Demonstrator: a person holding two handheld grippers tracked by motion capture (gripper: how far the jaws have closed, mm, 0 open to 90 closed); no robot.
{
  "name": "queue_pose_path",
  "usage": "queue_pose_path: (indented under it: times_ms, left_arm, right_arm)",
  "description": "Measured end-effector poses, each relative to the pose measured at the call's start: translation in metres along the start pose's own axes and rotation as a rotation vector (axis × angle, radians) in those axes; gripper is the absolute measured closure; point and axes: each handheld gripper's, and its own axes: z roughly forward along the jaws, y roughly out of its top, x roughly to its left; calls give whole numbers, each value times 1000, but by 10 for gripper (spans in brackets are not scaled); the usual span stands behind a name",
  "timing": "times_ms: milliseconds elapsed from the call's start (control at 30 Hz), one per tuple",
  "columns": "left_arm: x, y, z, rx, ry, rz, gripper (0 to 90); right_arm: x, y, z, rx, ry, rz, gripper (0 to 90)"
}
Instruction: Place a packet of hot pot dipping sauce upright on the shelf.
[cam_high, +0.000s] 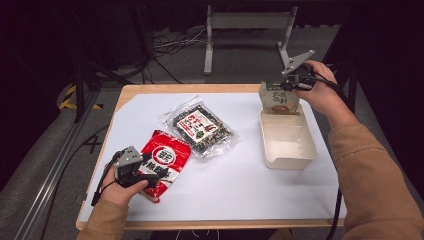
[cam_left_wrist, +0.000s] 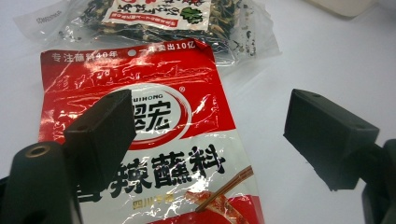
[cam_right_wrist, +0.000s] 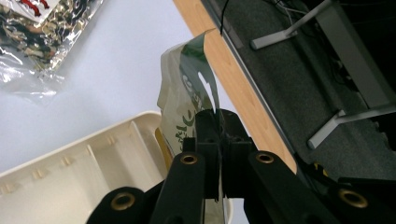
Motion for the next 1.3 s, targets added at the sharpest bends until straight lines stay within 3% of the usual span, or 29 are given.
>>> queue_pose_path:
  times_ms: [533,667,833,967,1033,1100,1167,1300]
  left_arm:
    - [0,1,1,-1,-5,-9,170]
    - [0,1,1,-7,-3,-4,170]
    - [1,3,0,-8,-12,3,140]
    - [0,6,0,42,-16,18,68]
    - [1,8,0,33,-24,16,52]
    - [3,9,-1,31,-22,17,48]
    - [4,11,-2,18,-27,0,39]
    - [5,14,-3,21,-26,14,36]
  right_arm:
    - [-2,-19,7,63,-10,82,892]
    - [-2,-20,7,57,-8,91,875]
    - [-1,-20,6,35,-5,115,788]
    - [-1,-20,3,2,-7,131,708]
    - [0,-19,1,-8,-10,145,666]
    - [1,-19,-3,-37,-31,150,559]
    - [2,-20,-8,-57,-44,155,528]
    - [2,-24,-18,-100,-62,184,473]
